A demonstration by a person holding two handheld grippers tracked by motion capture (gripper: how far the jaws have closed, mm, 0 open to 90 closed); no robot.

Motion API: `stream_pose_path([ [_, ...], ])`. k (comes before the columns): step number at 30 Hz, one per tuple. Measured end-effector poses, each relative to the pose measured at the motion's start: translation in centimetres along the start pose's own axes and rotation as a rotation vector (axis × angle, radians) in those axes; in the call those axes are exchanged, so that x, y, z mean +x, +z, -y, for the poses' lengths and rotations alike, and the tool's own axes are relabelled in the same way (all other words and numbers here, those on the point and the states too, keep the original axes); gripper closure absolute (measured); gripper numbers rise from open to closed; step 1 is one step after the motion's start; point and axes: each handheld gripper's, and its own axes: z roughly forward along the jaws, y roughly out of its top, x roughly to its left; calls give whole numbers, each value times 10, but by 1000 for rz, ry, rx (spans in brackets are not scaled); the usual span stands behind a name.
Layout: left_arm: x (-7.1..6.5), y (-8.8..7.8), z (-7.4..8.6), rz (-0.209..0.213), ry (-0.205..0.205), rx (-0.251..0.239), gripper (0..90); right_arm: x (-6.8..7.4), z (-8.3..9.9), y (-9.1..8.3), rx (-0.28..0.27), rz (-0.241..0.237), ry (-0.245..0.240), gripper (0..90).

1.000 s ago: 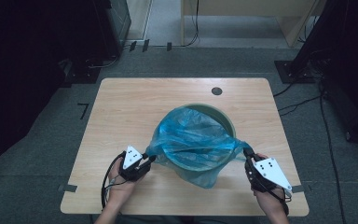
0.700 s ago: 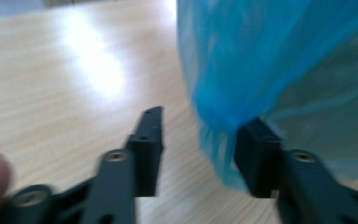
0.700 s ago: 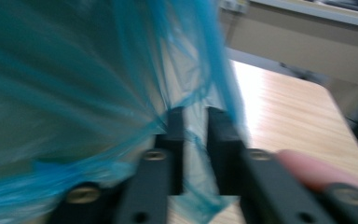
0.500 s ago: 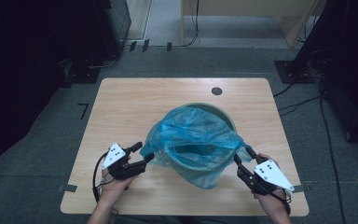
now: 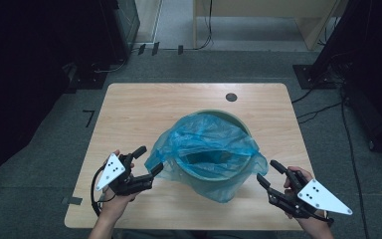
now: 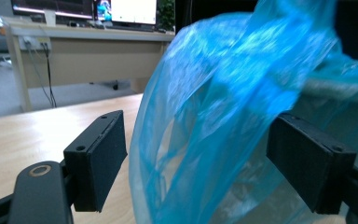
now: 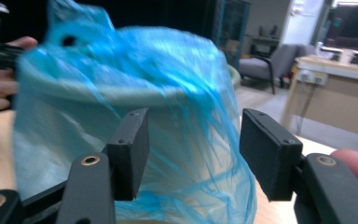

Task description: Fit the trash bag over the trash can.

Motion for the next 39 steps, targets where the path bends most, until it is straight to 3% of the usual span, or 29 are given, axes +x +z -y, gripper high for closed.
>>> stream_pose_path([
  [2,-2,0,-5,-14,6,-18,192,1,-6,2,-12,45,9,449],
  [6,-9,6,-10,-32,43,-23,224,9,-14,21,2,139,-24,454],
  [8,-15,9,-11,-72,89,-28,276,11,-14,31,8,155,-14,465],
  [10,-19,10,-14,-105,114,-59,430,9,-14,40,-4,175,12,535],
  [12,-19,12,-20,-87,88,-69,530,6,-15,44,0,176,42,597],
  [17,-21,26,-30,-93,91,-76,707,1,-16,50,52,186,15,678],
  [22,-12,46,-40,-125,-6,-105,804,-6,-10,53,88,224,50,674],
  [25,-4,60,-43,-128,-45,-81,836,-11,-2,55,130,228,78,676],
  [28,7,79,-43,-100,-91,-25,872,-13,5,62,175,250,87,729],
  [32,23,97,-41,-63,-215,14,883,-15,7,73,199,299,114,900],
  [36,39,112,-40,-71,-315,65,881,-21,1,83,201,326,153,900],
  [39,50,126,-39,-96,-361,128,868,-28,-7,91,195,352,174,900],
])
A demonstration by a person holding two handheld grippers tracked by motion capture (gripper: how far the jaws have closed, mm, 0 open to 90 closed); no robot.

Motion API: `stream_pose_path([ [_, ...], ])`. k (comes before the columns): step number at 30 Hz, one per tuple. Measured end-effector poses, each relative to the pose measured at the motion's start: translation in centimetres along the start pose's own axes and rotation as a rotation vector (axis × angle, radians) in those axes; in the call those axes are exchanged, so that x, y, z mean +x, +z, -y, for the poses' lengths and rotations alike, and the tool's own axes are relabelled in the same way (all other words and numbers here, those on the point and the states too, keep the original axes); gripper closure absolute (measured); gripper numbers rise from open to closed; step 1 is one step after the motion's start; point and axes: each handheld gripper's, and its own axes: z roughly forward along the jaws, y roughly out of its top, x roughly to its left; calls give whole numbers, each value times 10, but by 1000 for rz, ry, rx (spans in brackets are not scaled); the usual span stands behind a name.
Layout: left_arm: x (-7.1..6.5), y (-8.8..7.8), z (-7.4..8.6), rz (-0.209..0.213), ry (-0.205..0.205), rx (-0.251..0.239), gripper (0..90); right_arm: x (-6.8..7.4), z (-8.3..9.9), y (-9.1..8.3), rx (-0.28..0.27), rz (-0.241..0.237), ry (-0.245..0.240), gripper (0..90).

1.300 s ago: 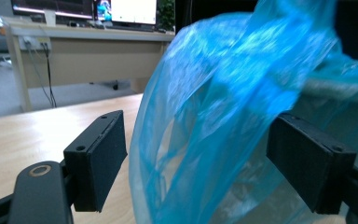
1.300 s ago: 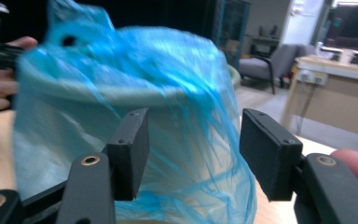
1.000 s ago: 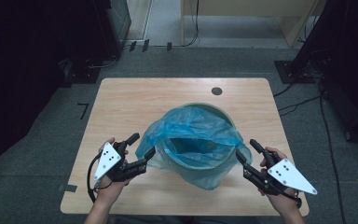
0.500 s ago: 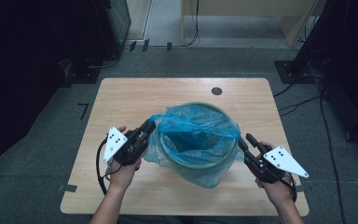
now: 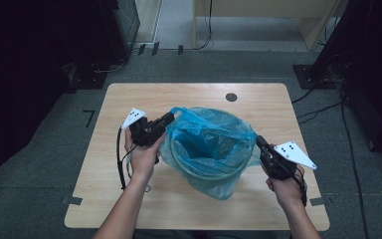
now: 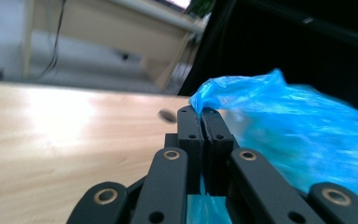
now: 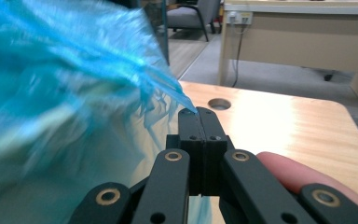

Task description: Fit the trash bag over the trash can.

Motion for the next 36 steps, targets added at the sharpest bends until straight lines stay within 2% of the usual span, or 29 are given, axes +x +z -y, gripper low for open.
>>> stream_pose_path([
  [2,5,11,2,-40,-10,42,866,-3,-7,9,22,4,46,900],
  [4,9,24,9,-55,-33,102,865,-6,-9,22,71,14,82,900],
  [6,13,35,20,-89,-13,169,864,-8,-6,37,114,19,116,900],
  [8,17,43,32,-103,-36,231,868,-8,1,51,155,19,143,900],
  [9,18,44,39,-122,-42,245,875,-7,6,57,177,23,144,900],
  [11,21,45,52,-159,-39,274,884,-4,16,65,220,43,138,900],
  [13,28,41,69,-202,-43,312,885,-3,33,74,291,73,132,900],
  [16,36,26,89,-248,-50,336,885,-12,59,82,377,118,175,900],
  [18,39,14,99,-251,-48,336,883,-21,74,83,414,144,202,900],
  [19,39,8,103,-231,-44,344,879,-26,80,83,419,144,224,842],
  [20,38,2,107,-212,-37,338,876,-30,83,81,408,127,241,775],
  [21,36,-5,109,-185,-22,314,870,-32,84,77,382,115,235,712],
  [24,29,-28,112,-135,38,236,806,-33,70,55,247,35,206,573],
  [28,24,-47,107,-116,43,157,827,-25,53,13,77,12,103,483],
  [31,18,-54,106,-93,59,131,850,-13,48,-22,-18,-58,58,439],
  [33,14,-57,107,-70,62,128,860,-4,48,-43,-65,-125,42,419],
  [36,9,-57,112,-56,73,137,864,7,49,-64,-118,-222,52,308],
])
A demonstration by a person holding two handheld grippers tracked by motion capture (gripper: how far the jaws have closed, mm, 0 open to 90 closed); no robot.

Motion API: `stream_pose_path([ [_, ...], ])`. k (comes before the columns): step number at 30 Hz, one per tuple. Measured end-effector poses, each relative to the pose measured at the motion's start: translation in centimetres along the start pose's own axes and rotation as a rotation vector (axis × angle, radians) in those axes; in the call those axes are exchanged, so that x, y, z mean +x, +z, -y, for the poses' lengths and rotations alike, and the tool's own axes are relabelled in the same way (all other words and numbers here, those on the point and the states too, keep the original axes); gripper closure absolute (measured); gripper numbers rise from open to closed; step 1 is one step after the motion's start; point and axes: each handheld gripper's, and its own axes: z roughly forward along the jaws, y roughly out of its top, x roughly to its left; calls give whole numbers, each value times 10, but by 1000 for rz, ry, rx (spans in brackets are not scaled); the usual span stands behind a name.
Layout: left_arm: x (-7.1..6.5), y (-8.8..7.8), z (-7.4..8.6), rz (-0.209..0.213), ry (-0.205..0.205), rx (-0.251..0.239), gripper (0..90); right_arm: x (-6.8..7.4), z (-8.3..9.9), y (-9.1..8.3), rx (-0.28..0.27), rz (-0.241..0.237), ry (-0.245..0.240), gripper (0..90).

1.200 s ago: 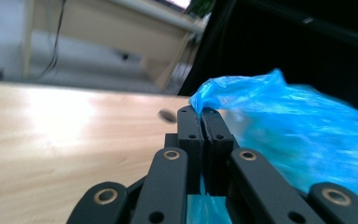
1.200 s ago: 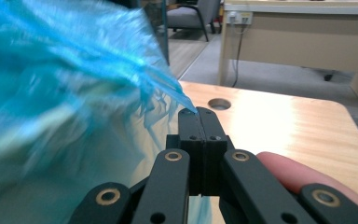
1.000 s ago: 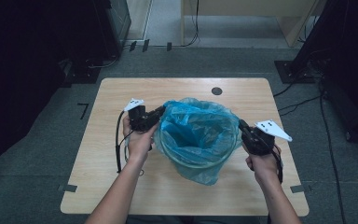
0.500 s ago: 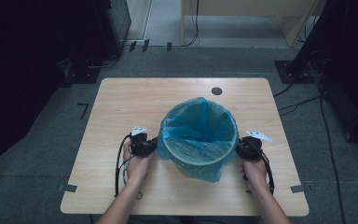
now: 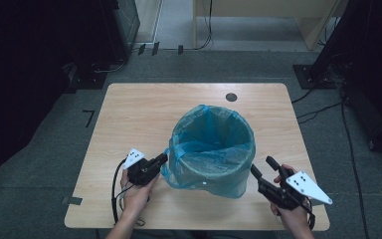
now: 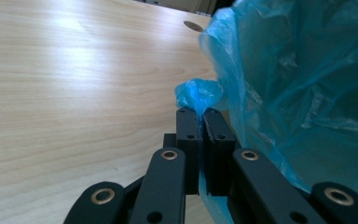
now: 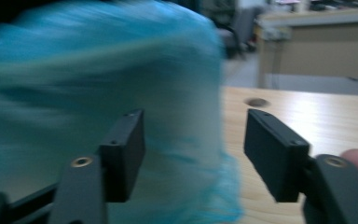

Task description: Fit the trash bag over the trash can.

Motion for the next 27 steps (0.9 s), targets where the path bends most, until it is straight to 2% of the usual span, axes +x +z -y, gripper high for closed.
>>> stream_pose_path([
  [2,-4,1,2,0,17,6,864,9,3,-6,-24,-57,-6,264],
  [4,-7,2,4,-2,33,12,864,18,6,-7,-38,-151,-48,200],
  [6,-9,3,6,-10,58,19,864,27,8,-3,-36,-153,-84,184],
  [8,-10,4,7,-5,53,21,864,31,10,5,-7,-149,-74,162],
  [10,-10,4,8,-3,53,24,864,35,16,15,39,-142,-78,184],
  [11,-10,3,8,-2,55,25,864,37,19,18,64,-135,-85,219],
  [12,-10,3,9,-1,54,26,865,38,21,22,80,-123,-100,305],
  [13,-9,2,9,-1,52,29,865,39,24,25,109,-75,-119,478],
  [15,-8,2,11,-5,54,36,866,37,30,29,164,-46,-155,850],
  [16,-6,1,12,-9,53,47,867,34,33,31,208,-29,-157,900],
  [18,-2,4,15,-24,46,82,867,23,41,36,315,-30,-156,900],
  [21,4,9,21,-47,27,138,865,2,58,39,452,40,-135,900],
  [22,5,10,22,-50,19,151,863,-2,59,37,460,49,-122,900],
  [23,5,10,22,-44,18,148,860,-5,58,34,429,50,-109,900],
  [24,4,10,21,-43,24,139,851,-6,54,29,366,30,-98,822],
  [25,3,9,20,-41,25,132,846,-3,48,23,291,-3,-84,640],
  [26,2,9,20,-34,25,130,841,2,42,18,213,-15,-89,382],
  [27,1,9,20,-30,24,127,837,9,37,14,149,-16,-107,198],
])
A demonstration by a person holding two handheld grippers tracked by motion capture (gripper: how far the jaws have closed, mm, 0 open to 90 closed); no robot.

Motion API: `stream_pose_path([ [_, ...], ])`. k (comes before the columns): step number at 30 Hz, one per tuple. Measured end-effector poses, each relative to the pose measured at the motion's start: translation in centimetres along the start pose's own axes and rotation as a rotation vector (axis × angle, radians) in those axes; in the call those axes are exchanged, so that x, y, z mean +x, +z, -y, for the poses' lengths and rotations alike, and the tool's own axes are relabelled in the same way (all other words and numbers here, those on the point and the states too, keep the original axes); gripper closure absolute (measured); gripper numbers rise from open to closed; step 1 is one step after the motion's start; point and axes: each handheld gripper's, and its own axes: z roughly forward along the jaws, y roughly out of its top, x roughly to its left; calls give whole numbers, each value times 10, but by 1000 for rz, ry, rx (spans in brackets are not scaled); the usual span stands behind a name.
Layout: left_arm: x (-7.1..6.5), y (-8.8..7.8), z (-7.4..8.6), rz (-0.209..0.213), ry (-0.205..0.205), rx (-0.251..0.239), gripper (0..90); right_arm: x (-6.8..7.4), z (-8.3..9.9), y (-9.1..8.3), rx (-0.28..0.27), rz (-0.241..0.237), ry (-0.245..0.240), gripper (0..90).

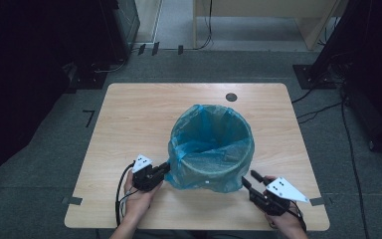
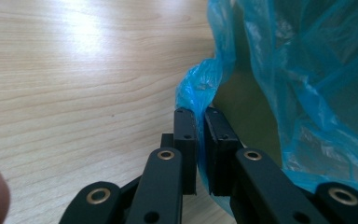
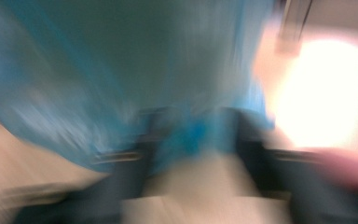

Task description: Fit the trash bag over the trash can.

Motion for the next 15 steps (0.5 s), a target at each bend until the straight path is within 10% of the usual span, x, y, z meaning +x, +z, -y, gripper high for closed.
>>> stream_pose_path([
  [6,-5,-1,-1,26,25,-23,832,23,-14,-2,-82,-83,-67,0],
  [11,-8,-1,-2,55,44,-38,832,5,-20,22,-44,-115,68,0],
  [15,-11,-2,-1,78,70,-49,831,-7,-11,33,0,-203,132,186],
])
